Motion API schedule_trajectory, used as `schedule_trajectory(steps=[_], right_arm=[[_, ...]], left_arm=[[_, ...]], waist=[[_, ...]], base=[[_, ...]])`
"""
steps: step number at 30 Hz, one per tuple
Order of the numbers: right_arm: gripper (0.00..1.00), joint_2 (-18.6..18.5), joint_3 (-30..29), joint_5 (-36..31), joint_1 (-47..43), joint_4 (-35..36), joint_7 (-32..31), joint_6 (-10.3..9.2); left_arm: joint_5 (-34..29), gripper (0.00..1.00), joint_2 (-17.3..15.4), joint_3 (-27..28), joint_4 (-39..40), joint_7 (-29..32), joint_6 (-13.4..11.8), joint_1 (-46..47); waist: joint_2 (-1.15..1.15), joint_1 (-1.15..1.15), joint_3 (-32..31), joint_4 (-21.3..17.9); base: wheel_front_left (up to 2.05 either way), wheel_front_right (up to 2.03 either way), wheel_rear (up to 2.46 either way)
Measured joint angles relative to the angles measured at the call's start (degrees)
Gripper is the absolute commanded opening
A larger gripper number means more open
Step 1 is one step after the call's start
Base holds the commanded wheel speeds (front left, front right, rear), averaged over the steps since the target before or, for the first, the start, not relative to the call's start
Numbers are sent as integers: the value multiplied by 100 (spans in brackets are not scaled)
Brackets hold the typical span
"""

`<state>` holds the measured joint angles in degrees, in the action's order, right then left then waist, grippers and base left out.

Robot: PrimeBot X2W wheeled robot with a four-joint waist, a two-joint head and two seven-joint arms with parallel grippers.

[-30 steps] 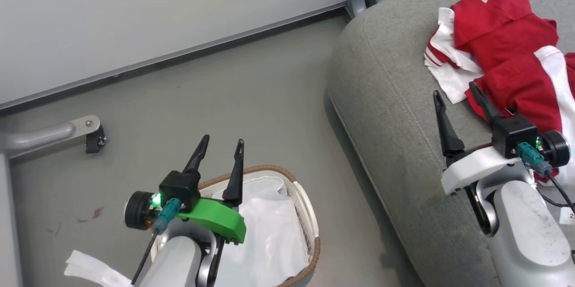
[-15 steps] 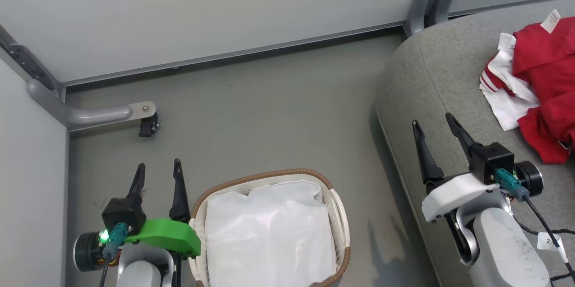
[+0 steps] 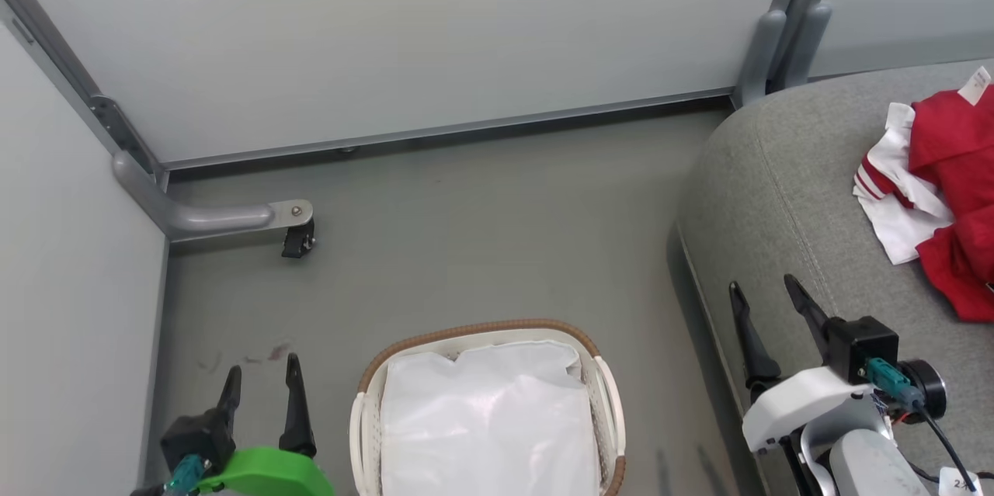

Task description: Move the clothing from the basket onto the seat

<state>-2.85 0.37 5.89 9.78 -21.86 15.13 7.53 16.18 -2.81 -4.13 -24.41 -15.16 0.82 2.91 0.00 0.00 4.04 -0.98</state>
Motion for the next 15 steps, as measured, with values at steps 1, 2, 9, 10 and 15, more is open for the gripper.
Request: schedule_trajectory(steps=[1,2,9,10,15], right_arm=[[100,0,3,24,-34,-14,0,0],[100,0,11,34,-69,-24,1,0],[0,63,11,126,-250,-293,-53,0],[0,65,-3,235,-254,-302,-88,0],[0,63,-65,782,-253,-264,-244,0]], left_arm=[[81,100,0,10,-9,0,20,-50],[140,100,0,19,-24,0,42,-88],[216,0,25,21,-307,48,70,-134],[298,0,26,35,-314,82,71,-134],[811,0,27,100,-248,233,103,-133]], waist=[[0,0,-35,16],[0,0,-69,30],[0,0,-122,53],[0,0,-124,53],[0,0,-135,55]], base=[[0,0,0],[0,0,0],[0,0,0],[0,0,0],[0,0,0]])
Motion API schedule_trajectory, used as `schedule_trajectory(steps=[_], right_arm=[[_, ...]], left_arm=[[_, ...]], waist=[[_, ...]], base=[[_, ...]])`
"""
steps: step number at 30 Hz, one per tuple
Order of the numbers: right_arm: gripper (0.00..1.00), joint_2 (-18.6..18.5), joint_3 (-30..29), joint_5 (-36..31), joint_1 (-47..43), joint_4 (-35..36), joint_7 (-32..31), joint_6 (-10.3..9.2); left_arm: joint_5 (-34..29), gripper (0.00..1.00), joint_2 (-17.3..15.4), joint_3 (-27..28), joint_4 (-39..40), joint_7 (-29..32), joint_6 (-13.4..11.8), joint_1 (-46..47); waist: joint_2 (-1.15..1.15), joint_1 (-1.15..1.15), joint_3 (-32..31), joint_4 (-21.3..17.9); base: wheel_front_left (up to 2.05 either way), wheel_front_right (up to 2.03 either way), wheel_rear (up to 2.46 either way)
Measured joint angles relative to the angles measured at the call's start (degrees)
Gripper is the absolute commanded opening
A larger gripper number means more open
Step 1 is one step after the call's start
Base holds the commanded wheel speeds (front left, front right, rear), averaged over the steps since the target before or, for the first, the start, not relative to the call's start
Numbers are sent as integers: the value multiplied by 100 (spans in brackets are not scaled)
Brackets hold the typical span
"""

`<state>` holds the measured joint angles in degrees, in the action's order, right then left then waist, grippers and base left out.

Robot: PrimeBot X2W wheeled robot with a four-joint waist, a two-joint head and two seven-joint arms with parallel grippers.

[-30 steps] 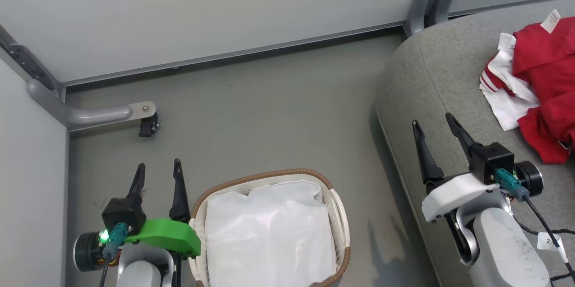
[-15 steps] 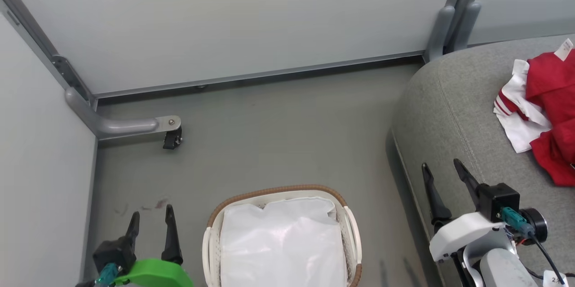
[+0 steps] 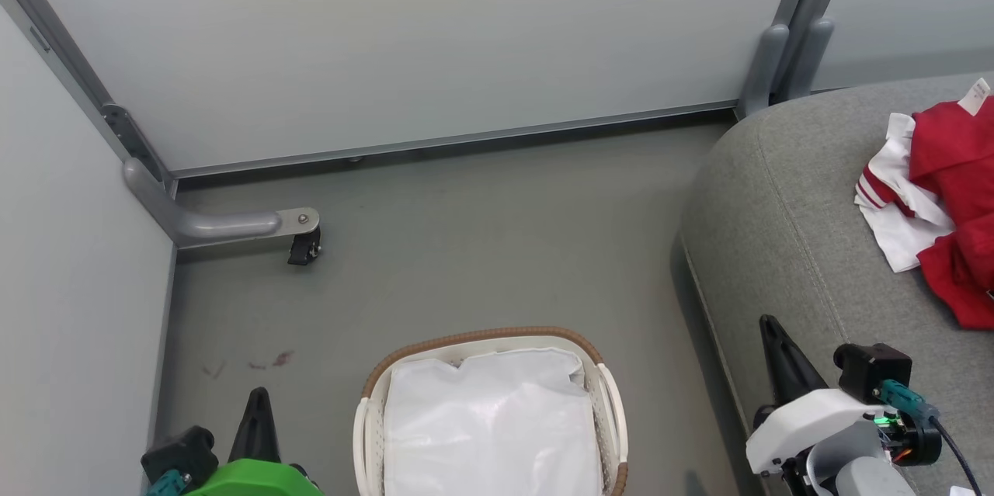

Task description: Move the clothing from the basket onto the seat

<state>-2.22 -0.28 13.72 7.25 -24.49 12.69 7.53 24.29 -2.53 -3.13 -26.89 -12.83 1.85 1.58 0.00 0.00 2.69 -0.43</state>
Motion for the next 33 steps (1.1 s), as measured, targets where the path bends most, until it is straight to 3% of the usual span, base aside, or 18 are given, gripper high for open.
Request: schedule_trajectory(steps=[33], right_arm=[[0,-9,-227,3140,-31,433,-733,0]], left_arm=[[2703,0,-2,369,519,760,220,88]], waist=[[0,0,-69,12]], base=[[0,0,0]])
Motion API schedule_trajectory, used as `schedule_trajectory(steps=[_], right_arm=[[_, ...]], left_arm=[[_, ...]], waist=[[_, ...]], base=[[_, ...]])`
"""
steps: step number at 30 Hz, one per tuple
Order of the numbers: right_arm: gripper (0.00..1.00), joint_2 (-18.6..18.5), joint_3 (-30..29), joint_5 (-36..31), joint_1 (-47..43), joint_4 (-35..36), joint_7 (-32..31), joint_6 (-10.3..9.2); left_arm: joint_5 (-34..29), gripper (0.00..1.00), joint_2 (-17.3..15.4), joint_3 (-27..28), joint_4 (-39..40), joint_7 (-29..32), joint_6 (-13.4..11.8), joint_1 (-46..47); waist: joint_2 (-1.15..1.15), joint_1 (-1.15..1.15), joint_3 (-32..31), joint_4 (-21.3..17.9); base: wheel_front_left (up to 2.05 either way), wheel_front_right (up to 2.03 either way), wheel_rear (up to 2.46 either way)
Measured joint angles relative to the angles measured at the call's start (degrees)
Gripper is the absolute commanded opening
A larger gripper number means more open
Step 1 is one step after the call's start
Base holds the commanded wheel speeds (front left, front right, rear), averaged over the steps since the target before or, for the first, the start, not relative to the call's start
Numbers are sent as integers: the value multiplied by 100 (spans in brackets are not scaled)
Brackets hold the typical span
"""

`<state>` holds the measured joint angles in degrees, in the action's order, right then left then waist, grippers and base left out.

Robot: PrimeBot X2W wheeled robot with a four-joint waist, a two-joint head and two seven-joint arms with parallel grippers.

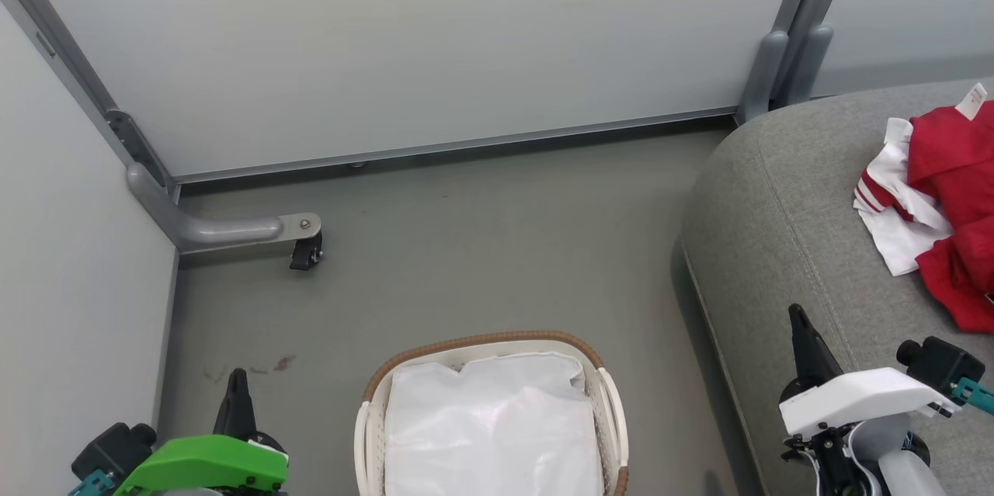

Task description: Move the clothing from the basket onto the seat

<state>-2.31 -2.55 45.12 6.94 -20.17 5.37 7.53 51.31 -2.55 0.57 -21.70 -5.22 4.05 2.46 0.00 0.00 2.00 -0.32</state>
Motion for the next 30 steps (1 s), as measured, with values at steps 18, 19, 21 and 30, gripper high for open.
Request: schedule_trajectory(steps=[18,19,21,30], right_arm=[[0,-10,-104,1289,-18,165,-335,-1],[0,-10,-109,1356,-18,174,-343,-1],[0,-11,-121,1480,-19,191,-387,-1],[0,-16,-172,2041,-22,263,-523,-1]], left_arm=[[1113,0,-1,157,208,316,93,84],[1177,0,-1,166,223,342,99,86],[1292,0,-1,182,245,366,100,90],[1771,0,-2,265,325,517,144,154]], waist=[[0,0,-38,6],[0,0,-40,7],[0,0,-44,8],[0,0,-63,11]], base=[[0,0,0],[0,0,0],[0,0,0],[0,0,0]])
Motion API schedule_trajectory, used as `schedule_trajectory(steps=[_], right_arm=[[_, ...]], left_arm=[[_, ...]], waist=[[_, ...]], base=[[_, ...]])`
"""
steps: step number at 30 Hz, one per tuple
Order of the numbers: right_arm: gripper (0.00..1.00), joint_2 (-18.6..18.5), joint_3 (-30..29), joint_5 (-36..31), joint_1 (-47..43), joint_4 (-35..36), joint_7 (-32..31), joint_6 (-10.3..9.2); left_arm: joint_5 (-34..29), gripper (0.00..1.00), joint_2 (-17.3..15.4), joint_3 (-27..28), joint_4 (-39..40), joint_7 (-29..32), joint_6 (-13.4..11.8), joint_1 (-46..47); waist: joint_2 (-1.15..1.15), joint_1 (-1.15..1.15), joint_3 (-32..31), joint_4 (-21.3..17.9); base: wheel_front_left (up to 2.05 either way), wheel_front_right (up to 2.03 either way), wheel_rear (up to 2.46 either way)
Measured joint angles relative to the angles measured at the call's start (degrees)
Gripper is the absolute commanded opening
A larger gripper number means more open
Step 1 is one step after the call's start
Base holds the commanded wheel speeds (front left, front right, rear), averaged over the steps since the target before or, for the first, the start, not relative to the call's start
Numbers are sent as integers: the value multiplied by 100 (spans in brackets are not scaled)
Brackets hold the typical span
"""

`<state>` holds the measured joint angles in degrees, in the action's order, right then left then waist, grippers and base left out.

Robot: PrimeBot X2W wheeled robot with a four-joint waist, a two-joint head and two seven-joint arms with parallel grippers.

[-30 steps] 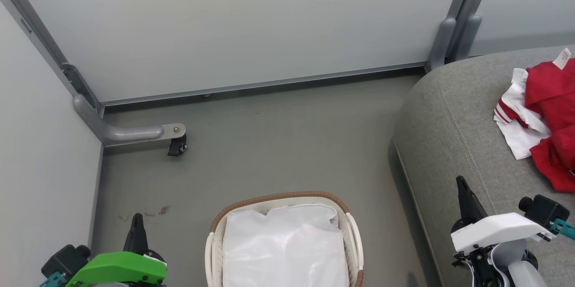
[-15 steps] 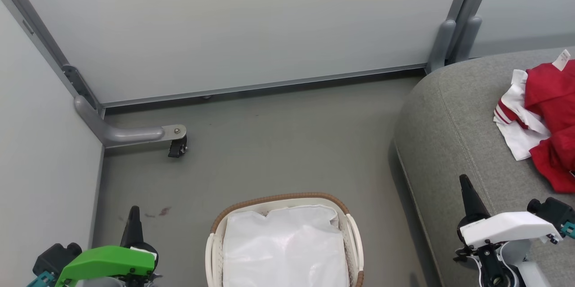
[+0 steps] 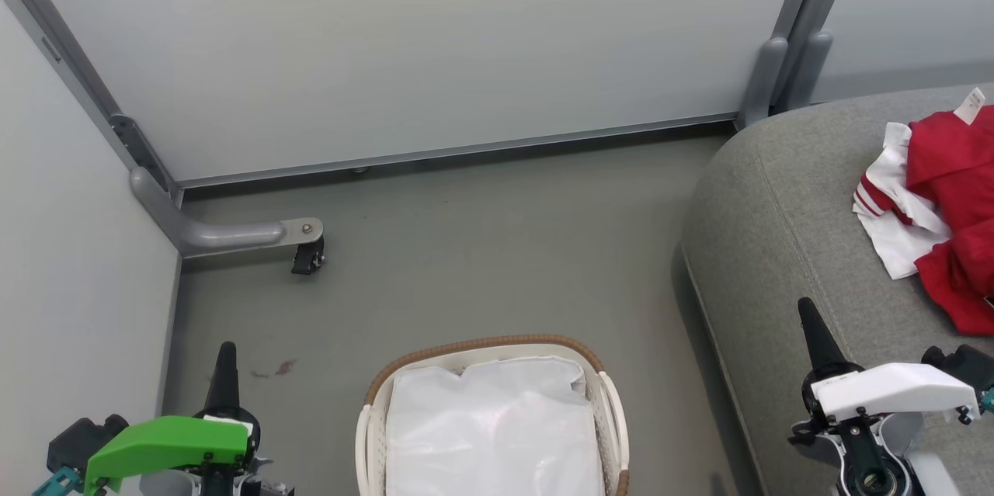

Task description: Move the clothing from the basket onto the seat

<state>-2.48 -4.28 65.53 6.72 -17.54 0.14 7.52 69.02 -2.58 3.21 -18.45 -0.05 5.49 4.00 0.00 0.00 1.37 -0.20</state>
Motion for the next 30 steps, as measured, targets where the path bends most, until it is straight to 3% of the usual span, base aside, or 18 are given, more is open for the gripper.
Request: schedule_trajectory(steps=[30], right_arm=[[0,-13,-126,1562,-14,204,-394,0]], left_arm=[[1360,0,-7,197,258,382,108,84]], waist=[[0,0,-63,11]], base=[[0,0,0]])
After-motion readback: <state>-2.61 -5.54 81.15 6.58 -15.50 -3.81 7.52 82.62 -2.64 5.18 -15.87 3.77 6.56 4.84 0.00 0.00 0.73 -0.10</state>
